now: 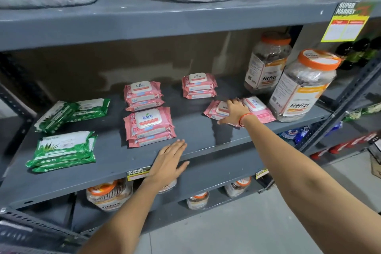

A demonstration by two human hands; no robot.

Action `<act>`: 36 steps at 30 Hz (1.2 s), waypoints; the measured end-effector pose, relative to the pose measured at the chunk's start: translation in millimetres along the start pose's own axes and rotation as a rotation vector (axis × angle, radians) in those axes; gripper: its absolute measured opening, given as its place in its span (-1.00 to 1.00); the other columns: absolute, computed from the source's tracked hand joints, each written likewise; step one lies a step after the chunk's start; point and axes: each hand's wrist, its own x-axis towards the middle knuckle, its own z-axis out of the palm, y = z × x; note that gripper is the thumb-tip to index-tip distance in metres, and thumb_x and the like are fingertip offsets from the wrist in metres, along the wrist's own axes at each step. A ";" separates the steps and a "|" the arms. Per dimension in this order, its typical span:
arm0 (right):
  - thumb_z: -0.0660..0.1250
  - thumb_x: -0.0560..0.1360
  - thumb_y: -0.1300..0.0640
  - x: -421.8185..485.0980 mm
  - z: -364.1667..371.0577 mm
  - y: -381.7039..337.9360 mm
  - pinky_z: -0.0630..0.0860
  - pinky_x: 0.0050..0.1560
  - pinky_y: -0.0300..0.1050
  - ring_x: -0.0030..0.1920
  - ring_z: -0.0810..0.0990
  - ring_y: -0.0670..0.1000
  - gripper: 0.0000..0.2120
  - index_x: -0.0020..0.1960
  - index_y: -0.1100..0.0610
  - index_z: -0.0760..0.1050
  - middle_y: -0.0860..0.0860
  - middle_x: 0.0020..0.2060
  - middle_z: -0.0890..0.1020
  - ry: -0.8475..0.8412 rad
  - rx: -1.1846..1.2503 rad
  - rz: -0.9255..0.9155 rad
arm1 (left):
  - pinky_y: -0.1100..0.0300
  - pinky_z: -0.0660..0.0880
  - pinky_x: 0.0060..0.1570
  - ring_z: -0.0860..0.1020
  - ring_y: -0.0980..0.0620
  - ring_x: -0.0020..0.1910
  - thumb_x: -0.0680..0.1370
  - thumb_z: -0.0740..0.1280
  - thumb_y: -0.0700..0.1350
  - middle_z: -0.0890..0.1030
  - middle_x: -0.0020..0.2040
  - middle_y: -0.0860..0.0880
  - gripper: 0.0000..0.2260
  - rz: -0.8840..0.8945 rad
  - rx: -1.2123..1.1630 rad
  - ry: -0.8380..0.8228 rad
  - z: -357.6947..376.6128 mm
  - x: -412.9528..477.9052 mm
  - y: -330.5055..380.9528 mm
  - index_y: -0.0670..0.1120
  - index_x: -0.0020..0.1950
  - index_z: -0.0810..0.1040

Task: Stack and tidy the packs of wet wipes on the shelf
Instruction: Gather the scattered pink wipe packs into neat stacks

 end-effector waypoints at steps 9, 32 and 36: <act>0.44 0.36 -0.16 8.1 9.1 7.8 0.24 0.41 0.11 0.37 0.29 0.24 -0.21 0.42 0.17 0.22 0.20 0.37 0.34 0.057 0.020 0.020 | 0.17 -0.14 0.43 0.02 0.05 0.51 0.63 0.01 0.06 0.08 0.54 -0.03 -0.51 -0.005 0.116 -0.004 5.1 2.3 -2.1 -0.10 0.52 0.04; 0.43 0.33 -0.22 13.9 -1.7 -24.9 0.36 0.24 0.08 0.25 0.39 0.20 -0.31 0.27 0.19 0.39 0.19 0.21 0.48 -0.135 -0.150 -0.010 | 0.06 0.06 0.44 0.15 -0.02 0.48 0.62 0.08 0.07 0.21 0.50 -0.07 -0.51 -0.002 0.180 -0.013 2.8 1.4 0.9 -0.12 0.49 0.17; 0.46 0.36 -0.08 15.0 -5.7 -28.9 0.37 0.29 0.10 0.30 0.34 0.18 -0.31 0.37 0.15 0.30 0.18 0.27 0.43 -0.175 -0.191 -0.095 | 0.05 0.12 0.42 0.22 -0.04 0.46 0.62 0.12 0.02 0.28 0.47 -0.08 -0.55 -0.009 0.223 -0.001 3.9 2.5 1.8 -0.13 0.47 0.22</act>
